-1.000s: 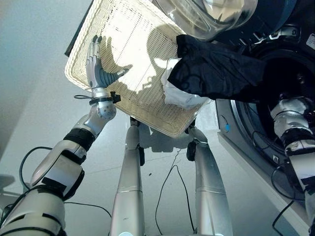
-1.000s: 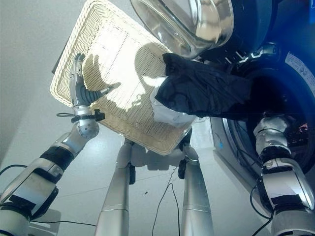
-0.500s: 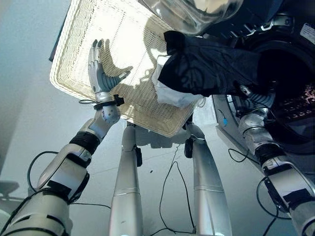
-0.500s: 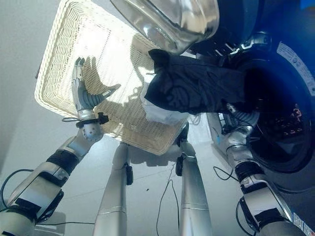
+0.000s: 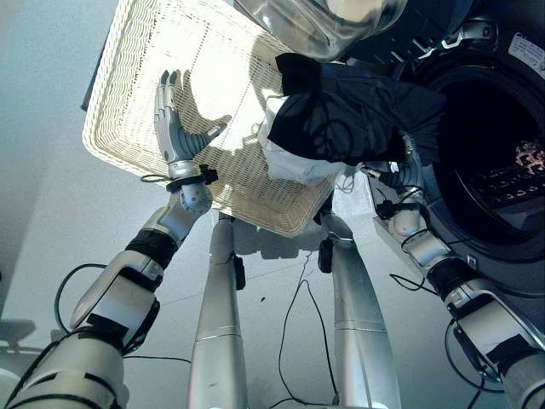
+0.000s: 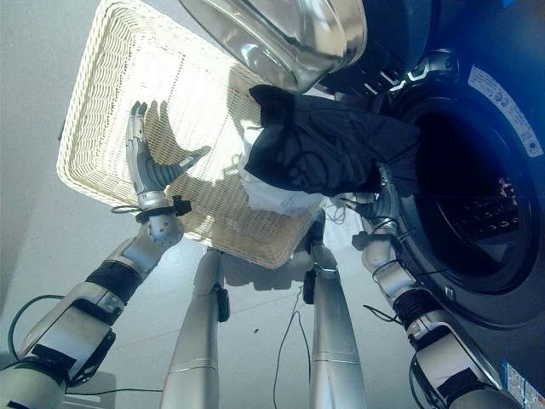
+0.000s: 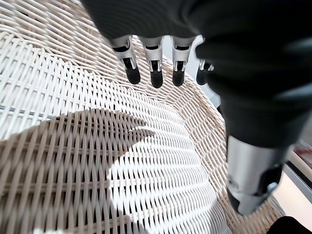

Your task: Put the clothes into the washing machine.

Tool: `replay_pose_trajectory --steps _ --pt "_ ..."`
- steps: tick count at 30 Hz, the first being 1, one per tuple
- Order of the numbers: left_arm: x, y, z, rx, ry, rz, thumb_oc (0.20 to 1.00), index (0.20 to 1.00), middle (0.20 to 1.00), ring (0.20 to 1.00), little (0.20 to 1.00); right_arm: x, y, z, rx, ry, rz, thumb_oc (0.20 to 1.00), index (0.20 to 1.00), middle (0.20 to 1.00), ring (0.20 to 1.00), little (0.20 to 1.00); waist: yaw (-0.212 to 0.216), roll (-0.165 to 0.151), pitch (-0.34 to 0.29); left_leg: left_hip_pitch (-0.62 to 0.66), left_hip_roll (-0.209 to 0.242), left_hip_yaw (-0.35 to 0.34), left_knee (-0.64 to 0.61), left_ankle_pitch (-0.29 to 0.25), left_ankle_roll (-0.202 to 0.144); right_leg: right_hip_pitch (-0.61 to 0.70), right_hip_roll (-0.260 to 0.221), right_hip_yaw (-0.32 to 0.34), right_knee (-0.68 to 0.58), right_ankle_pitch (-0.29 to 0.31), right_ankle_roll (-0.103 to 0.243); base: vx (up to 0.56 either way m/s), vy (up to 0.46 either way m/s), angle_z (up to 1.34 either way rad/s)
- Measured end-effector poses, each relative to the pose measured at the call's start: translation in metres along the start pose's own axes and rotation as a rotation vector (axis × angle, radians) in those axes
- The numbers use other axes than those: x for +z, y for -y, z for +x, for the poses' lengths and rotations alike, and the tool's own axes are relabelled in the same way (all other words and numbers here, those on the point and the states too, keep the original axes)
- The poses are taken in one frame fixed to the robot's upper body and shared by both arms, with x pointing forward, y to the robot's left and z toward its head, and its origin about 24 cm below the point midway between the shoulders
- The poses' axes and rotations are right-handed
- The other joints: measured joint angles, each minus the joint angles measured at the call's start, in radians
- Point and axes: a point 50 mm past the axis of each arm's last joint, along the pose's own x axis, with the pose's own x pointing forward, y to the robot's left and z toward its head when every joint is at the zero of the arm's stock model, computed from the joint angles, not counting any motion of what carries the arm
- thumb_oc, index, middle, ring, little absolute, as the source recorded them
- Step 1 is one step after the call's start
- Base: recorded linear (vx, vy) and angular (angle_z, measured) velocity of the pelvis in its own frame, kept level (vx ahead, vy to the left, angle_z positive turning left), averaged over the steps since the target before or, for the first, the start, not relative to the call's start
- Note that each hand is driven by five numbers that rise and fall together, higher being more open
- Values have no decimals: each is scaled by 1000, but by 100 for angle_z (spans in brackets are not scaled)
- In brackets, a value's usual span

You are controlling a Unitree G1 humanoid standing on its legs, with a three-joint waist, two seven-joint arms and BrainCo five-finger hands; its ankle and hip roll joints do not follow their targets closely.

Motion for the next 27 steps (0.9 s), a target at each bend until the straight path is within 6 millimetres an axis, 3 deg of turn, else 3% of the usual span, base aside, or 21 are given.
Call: replay_pose_trajectory --steps 12,13,14,17,18,27 --pt "9 2 9 9 25 -18 1000 1000 1000 1000 1000 9 11 21 -35 74 -215 1000 1000 1000 1000 1000 26 1 0 0 -1 -1 1 3 -4 -7 -2 0 22 -9 -3 6 -13 0" --pt "10 7 12 -22 40 8 1000 1000 1000 1000 1000 6 14 31 -37 91 -398 1000 1000 1000 1000 1000 31 4 -2 -2 -1 -5 6 5 -7 -8 -1 -1 24 -9 -2 19 -51 0" --pt "13 10 13 -40 52 9 1000 1000 1000 1000 1000 4 23 37 -66 77 -471 1000 1000 1000 1000 1000 43 5 -1 -5 1 -6 6 7 -8 -13 0 -1 26 -10 -2 15 -50 1" --pt "20 12 18 -45 72 -2 1000 1000 1000 1000 1000 11 43 52 -153 79 -534 953 953 953 953 953 55 5 -1 -13 1 -11 6 9 -10 -21 -1 -6 35 -13 -7 10 -35 4" --pt "20 13 17 -51 71 -1 1000 1000 1000 1000 1000 14 48 56 -171 82 -544 200 200 200 200 200 57 5 -1 -16 1 -15 6 9 -10 -22 -2 -10 36 -14 -9 10 -31 5" --pt "17 9 20 -60 70 10 1000 1000 1000 1000 1000 18 59 64 -203 77 -570 200 200 200 200 200 78 5 -1 -27 -4 -36 8 11 -12 -24 -6 -22 46 -24 -7 7 -15 4"
